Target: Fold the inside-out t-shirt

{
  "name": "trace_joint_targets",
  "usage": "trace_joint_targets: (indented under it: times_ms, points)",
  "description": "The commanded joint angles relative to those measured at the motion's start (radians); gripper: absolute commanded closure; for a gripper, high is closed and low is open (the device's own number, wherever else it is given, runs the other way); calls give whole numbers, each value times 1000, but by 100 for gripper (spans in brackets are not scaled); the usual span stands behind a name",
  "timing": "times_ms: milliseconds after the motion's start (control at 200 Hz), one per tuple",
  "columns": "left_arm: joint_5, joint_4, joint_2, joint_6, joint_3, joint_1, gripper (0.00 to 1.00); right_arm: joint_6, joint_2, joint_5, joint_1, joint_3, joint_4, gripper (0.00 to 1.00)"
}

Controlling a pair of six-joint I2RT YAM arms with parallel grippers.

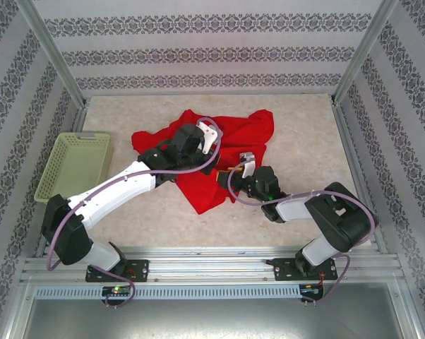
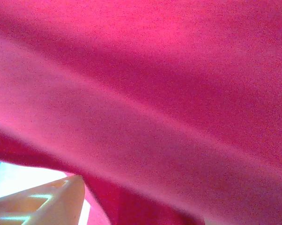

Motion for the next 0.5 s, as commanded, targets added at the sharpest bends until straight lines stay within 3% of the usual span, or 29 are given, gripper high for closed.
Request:
trace_joint_targets:
  times_ms: [0, 170, 495]
  points:
    - [-20, 0, -28, 39, -14, 9, 99, 94, 30, -126, -14, 7, 173, 33]
    - [-25, -9, -2, 36, -10, 19, 99, 127, 29, -105, -3, -2, 188, 30]
    - [144, -35, -20, -89, 111, 19, 99, 19, 148, 165, 70, 115, 28, 29]
